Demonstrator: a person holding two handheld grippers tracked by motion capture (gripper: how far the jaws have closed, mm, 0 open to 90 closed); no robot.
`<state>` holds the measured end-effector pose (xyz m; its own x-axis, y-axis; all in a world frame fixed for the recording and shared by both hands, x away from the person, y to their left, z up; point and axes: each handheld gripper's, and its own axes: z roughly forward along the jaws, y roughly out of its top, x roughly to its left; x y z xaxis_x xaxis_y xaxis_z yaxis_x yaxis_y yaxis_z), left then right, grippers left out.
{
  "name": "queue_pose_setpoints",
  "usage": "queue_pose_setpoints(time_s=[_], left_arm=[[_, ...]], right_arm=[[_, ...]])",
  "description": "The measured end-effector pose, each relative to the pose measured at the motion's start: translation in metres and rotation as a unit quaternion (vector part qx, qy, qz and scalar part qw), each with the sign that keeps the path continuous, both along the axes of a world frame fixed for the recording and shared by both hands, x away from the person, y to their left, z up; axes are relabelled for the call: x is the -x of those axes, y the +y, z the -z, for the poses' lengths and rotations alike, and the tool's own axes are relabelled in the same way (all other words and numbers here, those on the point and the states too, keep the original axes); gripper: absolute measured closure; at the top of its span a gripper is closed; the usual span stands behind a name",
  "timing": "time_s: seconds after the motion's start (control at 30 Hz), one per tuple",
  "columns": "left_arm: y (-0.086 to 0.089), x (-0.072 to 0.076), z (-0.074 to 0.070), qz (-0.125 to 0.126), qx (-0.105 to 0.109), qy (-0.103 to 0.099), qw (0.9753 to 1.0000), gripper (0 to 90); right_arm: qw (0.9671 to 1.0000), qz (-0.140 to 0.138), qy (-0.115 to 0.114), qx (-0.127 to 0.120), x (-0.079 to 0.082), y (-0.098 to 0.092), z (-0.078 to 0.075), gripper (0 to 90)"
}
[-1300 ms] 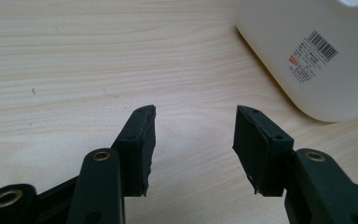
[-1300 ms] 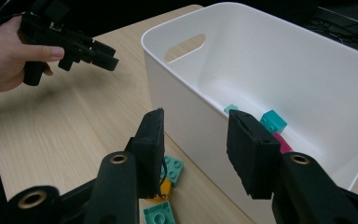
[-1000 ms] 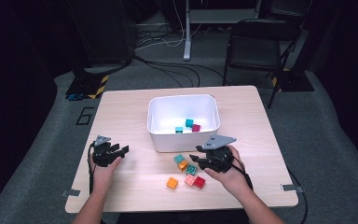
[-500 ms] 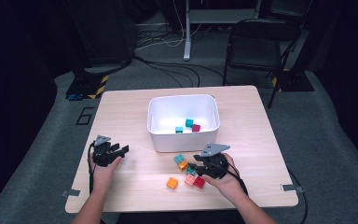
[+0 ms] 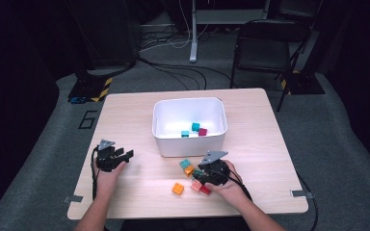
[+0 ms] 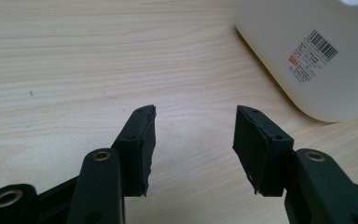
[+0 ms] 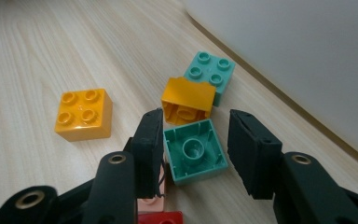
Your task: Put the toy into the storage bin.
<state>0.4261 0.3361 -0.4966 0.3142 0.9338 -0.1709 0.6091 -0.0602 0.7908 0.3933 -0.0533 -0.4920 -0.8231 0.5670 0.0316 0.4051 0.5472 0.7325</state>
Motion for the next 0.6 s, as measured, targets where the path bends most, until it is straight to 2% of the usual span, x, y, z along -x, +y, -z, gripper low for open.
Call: queue_pose_setpoints(time_s=[0.27,0.6], left_arm=[[0.0,0.0,0.0,0.0,0.001,0.0,1.0,48.3],[0.0,0.0,0.0,-0.002,0.004,0.0,1.0,48.3]], right_arm=[[0.9999,0.001,0.009,0.011,-0.005,0.005,0.008,53.8],[0.9995,0.008,0.016,0.025,-0.01,0.0,0.013,57.7]])
